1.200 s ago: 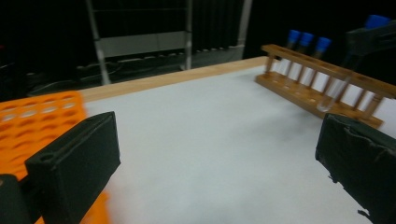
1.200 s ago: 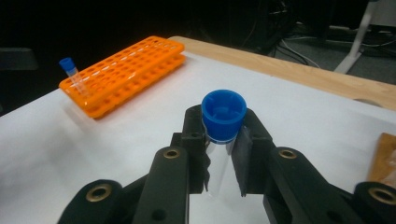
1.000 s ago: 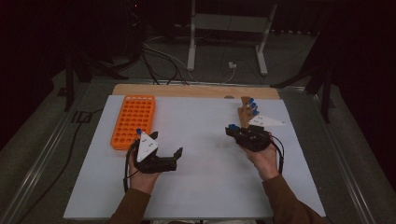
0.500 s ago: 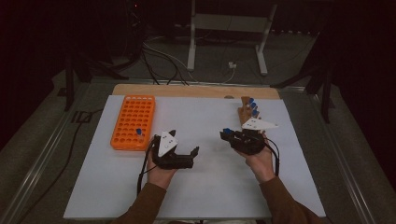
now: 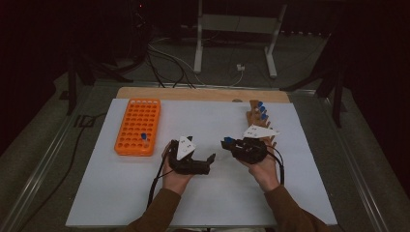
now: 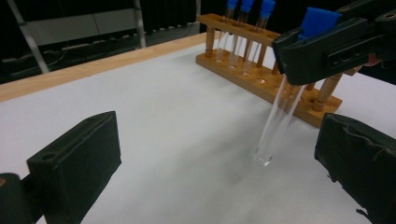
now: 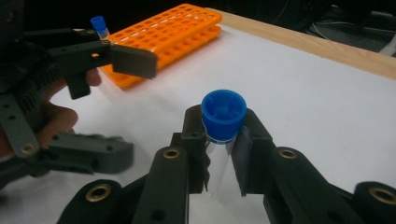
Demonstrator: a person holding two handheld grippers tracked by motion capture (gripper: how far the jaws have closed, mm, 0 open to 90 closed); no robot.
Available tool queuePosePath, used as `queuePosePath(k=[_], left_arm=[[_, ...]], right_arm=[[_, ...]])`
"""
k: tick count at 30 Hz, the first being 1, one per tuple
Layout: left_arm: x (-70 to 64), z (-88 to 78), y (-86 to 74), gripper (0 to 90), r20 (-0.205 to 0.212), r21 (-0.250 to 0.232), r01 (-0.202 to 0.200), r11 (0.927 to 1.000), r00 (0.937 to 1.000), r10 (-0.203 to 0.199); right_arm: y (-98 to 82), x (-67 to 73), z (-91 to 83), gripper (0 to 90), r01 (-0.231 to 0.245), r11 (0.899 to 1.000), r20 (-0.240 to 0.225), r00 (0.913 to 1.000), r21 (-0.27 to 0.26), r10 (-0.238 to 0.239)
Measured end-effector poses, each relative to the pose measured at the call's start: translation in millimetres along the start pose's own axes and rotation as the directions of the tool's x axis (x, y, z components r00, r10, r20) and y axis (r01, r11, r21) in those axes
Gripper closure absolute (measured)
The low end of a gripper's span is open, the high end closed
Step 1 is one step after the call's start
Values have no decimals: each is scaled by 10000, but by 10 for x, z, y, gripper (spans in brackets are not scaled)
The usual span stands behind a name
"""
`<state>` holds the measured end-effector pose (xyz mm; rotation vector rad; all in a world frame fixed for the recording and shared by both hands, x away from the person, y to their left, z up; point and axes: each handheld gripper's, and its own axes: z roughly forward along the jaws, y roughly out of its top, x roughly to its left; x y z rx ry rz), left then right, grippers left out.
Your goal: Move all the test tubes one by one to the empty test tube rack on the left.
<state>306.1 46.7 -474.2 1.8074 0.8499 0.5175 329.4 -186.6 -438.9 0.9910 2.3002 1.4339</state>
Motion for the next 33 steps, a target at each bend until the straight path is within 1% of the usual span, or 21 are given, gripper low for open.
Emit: queuePosePath(k=[9,13,16,17,20,22,23,25,27,30,33], left_arm=[[-64,106,-29,13,238,347,-113,9993,9997,104],[-98,135,-38,40,393,435,-201,9989,9991,184],[-124,156,-42,65,591,508,-264,9984,9980,234],[-132,162,-43,82,742,532,-311,9981,9969,271],[-168,179,-44,153,1015,548,-487,9973,9939,429],[-189,192,-42,177,1050,563,-569,9968,9932,507],[-200,196,-42,207,1084,549,-638,9965,9924,576],[-216,199,-41,289,1087,504,-673,9965,9922,615],[-221,198,-38,409,1115,483,-674,9966,9918,617],[-217,194,-36,518,1161,448,-689,9966,9912,633],[-220,189,-36,597,1247,412,-726,9965,9899,670]], right_arm=[[11,85,35,762,117,9999,-215,9997,81,-115],[14,106,45,762,136,9999,-308,9994,69,-134],[14,121,52,762,114,9999,-396,9992,98,-110],[14,126,56,762,103,9999,-419,9991,114,-98],[11,140,70,762,127,9998,-473,9988,151,-120],[8,146,79,762,122,9998,-531,9985,184,-112],[7,148,82,762,117,9997,-546,9985,209,-105],[4,155,91,761,138,9996,-582,9982,234,-124],[2,158,98,761,143,9996,-610,9981,253,-127],[0,165,104,762,173,9994,-639,9978,294,-154],[-2,176,112,762,208,9991,-670,9976,358,-184]])
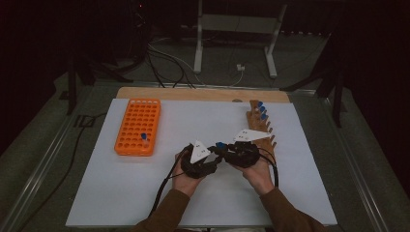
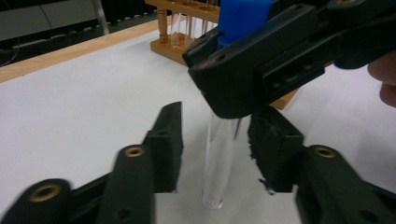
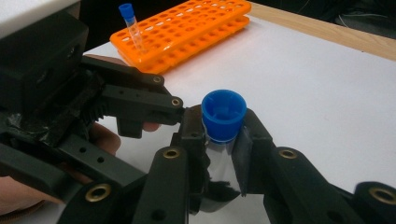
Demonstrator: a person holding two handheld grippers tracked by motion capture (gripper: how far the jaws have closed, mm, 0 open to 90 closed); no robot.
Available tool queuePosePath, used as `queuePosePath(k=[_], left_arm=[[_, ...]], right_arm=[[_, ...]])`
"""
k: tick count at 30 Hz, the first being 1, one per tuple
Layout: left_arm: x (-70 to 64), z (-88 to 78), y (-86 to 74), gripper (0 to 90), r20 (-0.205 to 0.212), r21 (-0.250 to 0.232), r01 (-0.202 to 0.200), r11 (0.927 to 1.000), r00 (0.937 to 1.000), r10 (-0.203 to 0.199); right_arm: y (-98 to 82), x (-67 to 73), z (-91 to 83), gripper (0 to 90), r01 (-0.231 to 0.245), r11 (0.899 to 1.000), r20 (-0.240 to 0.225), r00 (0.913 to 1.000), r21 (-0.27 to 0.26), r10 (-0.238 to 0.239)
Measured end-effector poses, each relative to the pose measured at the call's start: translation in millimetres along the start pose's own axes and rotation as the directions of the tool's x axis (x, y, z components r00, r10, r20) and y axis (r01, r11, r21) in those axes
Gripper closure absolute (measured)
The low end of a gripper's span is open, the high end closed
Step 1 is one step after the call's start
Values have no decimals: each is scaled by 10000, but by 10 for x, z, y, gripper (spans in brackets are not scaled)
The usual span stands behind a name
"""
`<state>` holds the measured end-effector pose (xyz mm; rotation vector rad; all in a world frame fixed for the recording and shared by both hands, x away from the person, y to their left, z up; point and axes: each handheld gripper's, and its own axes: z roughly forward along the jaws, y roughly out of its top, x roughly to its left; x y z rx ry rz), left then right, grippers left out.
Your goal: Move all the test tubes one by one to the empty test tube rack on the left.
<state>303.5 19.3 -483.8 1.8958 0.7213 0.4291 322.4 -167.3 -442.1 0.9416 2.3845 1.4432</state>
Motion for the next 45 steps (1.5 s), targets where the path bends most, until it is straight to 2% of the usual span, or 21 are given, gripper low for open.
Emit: queuePosePath(k=[5,9,13,17,20,25,28,31,34,37,40,45], left_arm=[[-3,-9,-3,703,232,42,-114,9999,9997,113],[13,-13,-5,764,293,61,-60,10000,9996,58],[19,-15,-5,774,374,33,11,10000,9993,-12],[49,-12,-7,776,404,49,147,9999,9991,-148],[72,-21,-7,777,344,78,209,9998,9992,-212],[129,-61,-2,778,285,13,495,9988,9984,-495],[163,-93,1,778,213,-37,605,9982,9979,-605],[192,-133,-1,778,114,-64,699,9975,9975,-698],[226,-177,-5,778,35,-85,759,9971,9971,-759],[264,-220,-9,778,-15,-140,869,9961,9962,-869],[289,-263,-9,778,-49,-243,1057,9941,9944,-1058],[309,-329,-2,777,-101,-303,1071,9938,9942,-1075]], right_arm=[[-6,12,21,762,82,9999,-29,10000,104,-81],[-7,16,25,762,96,9999,-41,9999,132,-95],[-5,15,22,754,64,9999,-68,10000,140,-63],[5,-12,5,625,-267,9996,-244,9993,-6,267],[25,-29,-37,526,-347,9992,-279,9990,-179,342],[85,-64,-95,294,-426,9987,-353,9985,-269,416],[100,-87,-121,165,-441,9985,-142,9989,-337,436],[105,-113,-139,89,-320,9990,242,9992,-305,327],[101,-151,-159,37,-313,9991,358,9988,-282,323],[92,-192,-190,26,-308,9989,451,9985,-358,324],[70,-228,-216,20,-135,9996,811,9966,-232,153],[17,-300,-278,11,-176,9996,1080,9939,-242,201]])
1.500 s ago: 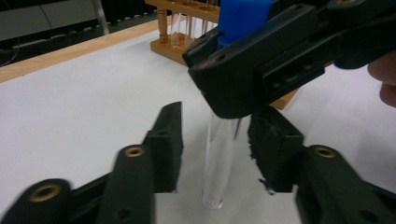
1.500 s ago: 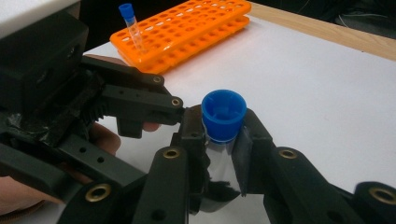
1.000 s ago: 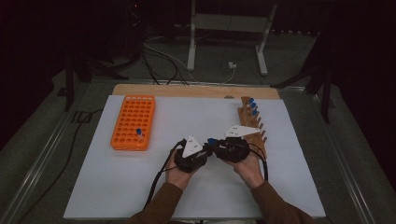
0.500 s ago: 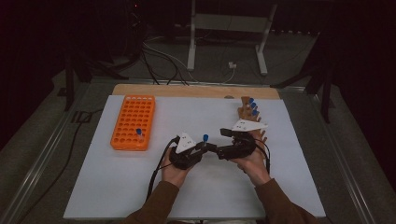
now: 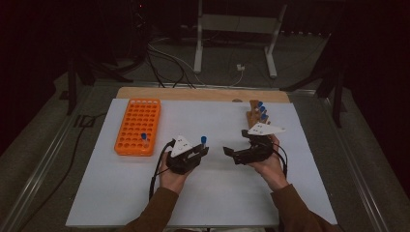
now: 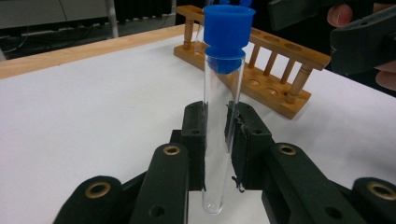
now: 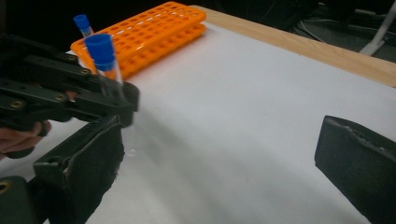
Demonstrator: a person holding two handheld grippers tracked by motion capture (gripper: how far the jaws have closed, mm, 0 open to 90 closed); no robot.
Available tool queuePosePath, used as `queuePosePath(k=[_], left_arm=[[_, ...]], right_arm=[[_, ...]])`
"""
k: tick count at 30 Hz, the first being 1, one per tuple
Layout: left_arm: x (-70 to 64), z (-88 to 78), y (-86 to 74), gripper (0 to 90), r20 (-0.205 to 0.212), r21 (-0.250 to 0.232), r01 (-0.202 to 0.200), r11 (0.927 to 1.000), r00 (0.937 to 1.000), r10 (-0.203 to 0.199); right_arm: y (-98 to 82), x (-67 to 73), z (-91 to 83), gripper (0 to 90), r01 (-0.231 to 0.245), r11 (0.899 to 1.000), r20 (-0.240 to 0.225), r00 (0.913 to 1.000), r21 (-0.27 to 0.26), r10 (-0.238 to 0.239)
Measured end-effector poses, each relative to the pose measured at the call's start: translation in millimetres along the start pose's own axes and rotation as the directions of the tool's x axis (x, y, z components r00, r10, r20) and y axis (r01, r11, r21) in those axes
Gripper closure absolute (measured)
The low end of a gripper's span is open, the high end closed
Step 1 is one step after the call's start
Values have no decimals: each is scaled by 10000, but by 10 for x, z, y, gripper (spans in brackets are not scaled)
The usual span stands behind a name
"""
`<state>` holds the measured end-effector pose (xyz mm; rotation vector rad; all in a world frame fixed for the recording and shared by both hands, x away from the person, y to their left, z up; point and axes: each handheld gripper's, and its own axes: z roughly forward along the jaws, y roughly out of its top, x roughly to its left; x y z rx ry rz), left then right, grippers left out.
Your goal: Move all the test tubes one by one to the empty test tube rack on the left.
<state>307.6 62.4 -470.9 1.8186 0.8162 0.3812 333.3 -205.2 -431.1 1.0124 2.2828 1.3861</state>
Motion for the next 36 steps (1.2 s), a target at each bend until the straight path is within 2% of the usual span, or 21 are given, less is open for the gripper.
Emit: queuePosePath(k=[12,18,36], left_arm=[[79,-135,1,778,-27,-161,207,9997,9998,-208],[124,-212,0,778,156,-165,235,9996,9996,-233],[239,-495,54,777,222,-342,69,9994,9997,-61]], right_arm=[[-53,-180,-157,0,-335,9988,522,9980,-370,354],[-83,-266,-225,0,-550,9971,739,9955,-518,587],[-136,-363,-323,0,-872,9938,957,9910,-693,936]])
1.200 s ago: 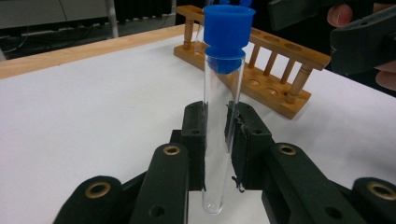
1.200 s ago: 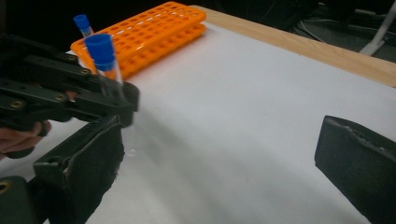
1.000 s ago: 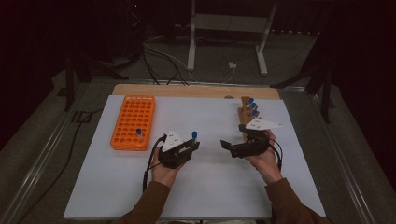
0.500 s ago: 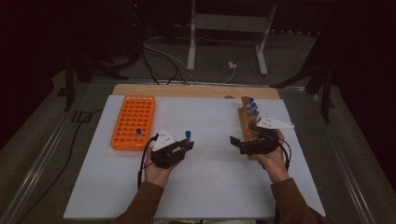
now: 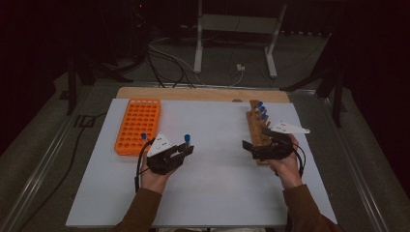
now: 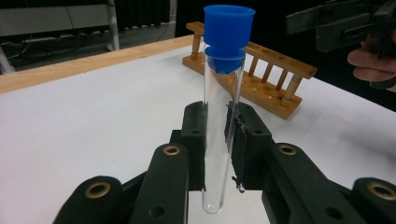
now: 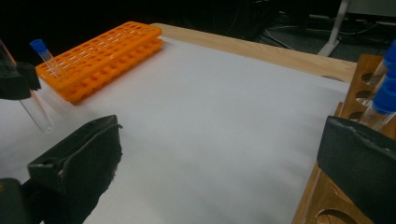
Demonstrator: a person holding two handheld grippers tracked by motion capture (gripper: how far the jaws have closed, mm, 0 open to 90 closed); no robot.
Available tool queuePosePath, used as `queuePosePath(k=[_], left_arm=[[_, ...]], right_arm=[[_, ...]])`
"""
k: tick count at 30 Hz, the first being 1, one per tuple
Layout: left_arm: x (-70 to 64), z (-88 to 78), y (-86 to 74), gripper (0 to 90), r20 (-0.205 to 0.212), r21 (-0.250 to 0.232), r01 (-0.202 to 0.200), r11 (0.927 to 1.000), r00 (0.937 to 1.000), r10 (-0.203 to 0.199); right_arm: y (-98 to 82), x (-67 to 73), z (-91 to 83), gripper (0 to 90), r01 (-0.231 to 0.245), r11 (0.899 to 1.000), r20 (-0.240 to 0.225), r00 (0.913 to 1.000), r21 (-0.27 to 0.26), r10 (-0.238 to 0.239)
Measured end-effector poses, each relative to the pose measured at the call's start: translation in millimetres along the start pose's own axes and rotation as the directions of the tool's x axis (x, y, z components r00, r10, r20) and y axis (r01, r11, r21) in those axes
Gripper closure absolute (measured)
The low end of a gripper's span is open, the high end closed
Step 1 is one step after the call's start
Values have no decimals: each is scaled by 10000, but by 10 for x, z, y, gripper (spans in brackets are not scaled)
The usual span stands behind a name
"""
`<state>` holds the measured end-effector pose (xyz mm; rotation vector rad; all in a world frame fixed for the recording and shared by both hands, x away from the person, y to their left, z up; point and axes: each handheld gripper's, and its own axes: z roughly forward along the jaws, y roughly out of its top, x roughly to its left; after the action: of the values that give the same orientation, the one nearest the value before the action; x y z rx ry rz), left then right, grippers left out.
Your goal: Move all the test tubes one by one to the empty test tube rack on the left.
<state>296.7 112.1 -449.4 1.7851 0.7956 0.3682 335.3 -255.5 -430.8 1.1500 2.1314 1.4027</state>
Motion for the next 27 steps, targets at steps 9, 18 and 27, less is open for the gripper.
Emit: queuePosePath(k=[9,18,27], left_arm=[[81,-167,30,777,-114,-198,-30,9998,9999,28],[186,-331,63,777,-336,-438,19,9990,9994,-34],[299,-492,82,777,-637,-653,65,9978,9979,-107]], right_arm=[[-6,-9,-7,0,-51,10000,20,10000,-5,51],[-10,-23,-14,0,-84,10000,51,10000,7,84],[-9,-35,-24,0,-103,9999,74,9999,-35,104]])
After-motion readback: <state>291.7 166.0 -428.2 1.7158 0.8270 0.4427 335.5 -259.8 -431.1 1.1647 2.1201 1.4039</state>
